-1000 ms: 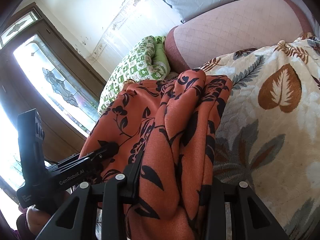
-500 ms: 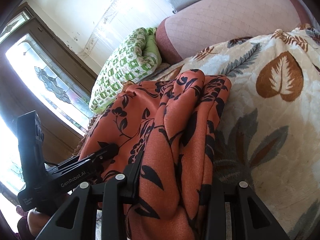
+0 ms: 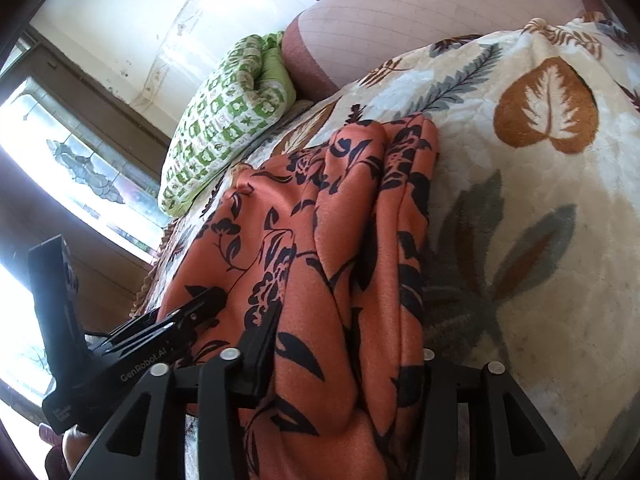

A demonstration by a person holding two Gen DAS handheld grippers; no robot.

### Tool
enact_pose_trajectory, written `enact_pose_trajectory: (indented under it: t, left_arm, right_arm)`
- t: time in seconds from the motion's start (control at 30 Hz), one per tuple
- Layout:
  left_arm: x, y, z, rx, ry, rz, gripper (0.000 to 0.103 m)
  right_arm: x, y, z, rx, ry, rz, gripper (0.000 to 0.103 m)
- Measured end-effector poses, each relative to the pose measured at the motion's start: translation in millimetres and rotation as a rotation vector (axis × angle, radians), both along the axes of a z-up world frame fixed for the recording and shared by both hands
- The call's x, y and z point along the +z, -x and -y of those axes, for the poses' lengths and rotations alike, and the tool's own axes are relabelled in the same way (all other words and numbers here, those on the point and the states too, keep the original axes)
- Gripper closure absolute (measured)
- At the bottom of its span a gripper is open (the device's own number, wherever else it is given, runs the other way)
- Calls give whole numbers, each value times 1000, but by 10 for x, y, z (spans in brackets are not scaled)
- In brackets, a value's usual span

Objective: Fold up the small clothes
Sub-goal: 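Lower the folded garment onto the bedspread and open the left gripper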

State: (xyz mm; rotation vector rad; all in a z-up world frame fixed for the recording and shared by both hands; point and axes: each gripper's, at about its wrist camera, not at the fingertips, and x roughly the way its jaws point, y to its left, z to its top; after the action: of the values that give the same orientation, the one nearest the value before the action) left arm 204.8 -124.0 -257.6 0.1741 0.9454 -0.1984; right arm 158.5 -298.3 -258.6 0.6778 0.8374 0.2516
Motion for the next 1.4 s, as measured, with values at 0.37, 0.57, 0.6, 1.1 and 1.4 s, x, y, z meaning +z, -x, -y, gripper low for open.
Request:
enact_pose_trajectory:
  t: [0.37, 0.57, 0.6, 1.1, 1.4]
  left_arm:
    - [392, -75, -158, 44, -66, 109, 47]
    - [128, -225, -216, 82, -116, 43, 45]
    - [87, -227, -212, 82, -129, 41, 44]
    - [476, 32, -234, 64, -115, 128, 42]
    - [1094, 432, -358, 45, -39, 238, 42]
  right_arm:
    - [604, 199, 156, -103, 121, 187, 51]
    - [704, -243, 67, -35, 101, 182, 58]
    - [615, -397, 36, -26, 100, 132, 60]
    - [452, 78, 47, 3, 36, -24, 68]
    - [416, 341, -133, 8, 88, -86, 67]
